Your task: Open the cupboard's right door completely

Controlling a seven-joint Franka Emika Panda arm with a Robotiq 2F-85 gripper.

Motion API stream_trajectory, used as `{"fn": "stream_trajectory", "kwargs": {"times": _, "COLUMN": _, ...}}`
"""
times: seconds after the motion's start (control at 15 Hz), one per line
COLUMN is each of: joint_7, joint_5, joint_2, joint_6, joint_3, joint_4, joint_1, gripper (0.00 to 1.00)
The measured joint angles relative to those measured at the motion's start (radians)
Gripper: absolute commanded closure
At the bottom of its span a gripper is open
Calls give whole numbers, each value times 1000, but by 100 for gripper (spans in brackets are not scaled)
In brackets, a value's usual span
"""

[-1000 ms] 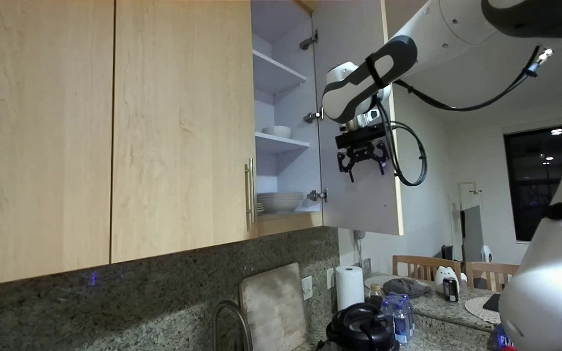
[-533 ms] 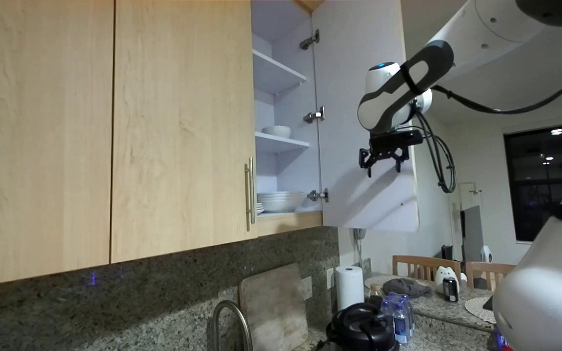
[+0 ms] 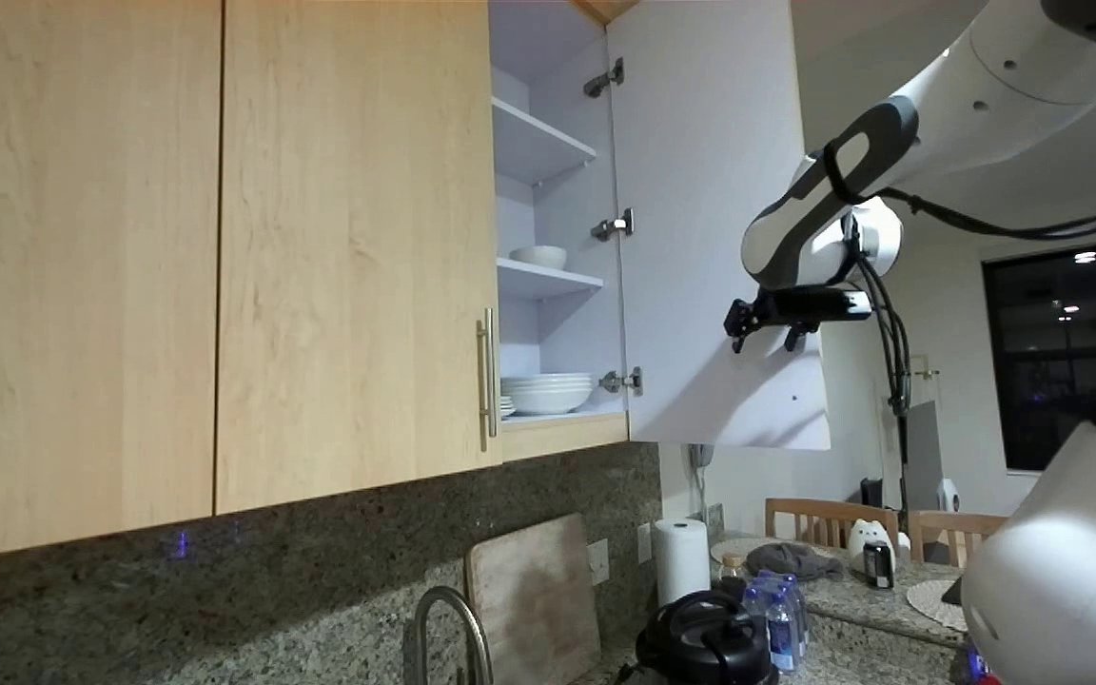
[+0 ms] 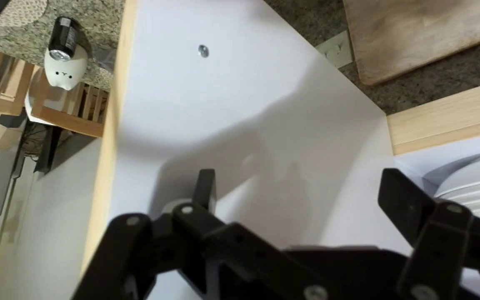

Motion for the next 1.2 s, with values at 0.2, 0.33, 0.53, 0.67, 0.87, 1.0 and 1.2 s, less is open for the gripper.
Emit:
{"fn": "stream_trajectory", "kwargs": {"times": 0.2, "joint_7": -64, "joint_5": 93, "joint_2": 0, "joint_6": 4, "joint_3": -15, "joint_4": -14, "joint_1": 11, "gripper": 0}}
{"fn": "stream_trajectory", "kwargs": {"times": 0.33, "joint_7": -88, "joint_5": 133, "joint_2": -1, "joint_6": 4, "joint_3": -21, "joint_4": -18, "joint_1": 16, "gripper": 0}}
{"fn": "stream_trajectory", "kwargs": {"times": 0.53, "joint_7": -117, "joint_5": 152, "joint_2": -19, "joint_6": -9, "joint_3": -22, "joint_4": -40, "joint_1": 16, "gripper": 0}}
{"fn": "stream_trajectory", "kwargs": {"times": 0.67, "joint_7": -143, "joint_5": 152, "joint_2": -55, "joint_6": -61, "joint_3": -15, "joint_4": -74, "joint_1": 17, "gripper": 0}}
{"fn": "stream_trajectory", "kwargs": {"times": 0.87, "joint_7": -181, "joint_5": 153, "joint_2": -129, "joint_6": -207, "joint_3": 19, "joint_4": -134, "joint_1": 38, "gripper": 0}}
{"fn": "stream_trajectory", "kwargs": {"times": 1.0, "joint_7": -183, "joint_5": 158, "joint_2": -165, "joint_6": -300, "joint_3": 55, "joint_4": -158, "joint_1": 76, "gripper": 0}}
{"fn": "stream_trajectory", "kwargs": {"times": 1.2, "joint_7": -183, "joint_5": 190, "joint_2": -182, "joint_6": -423, "joint_3": 124, "joint_4": -173, "joint_1": 149, "gripper": 0}}
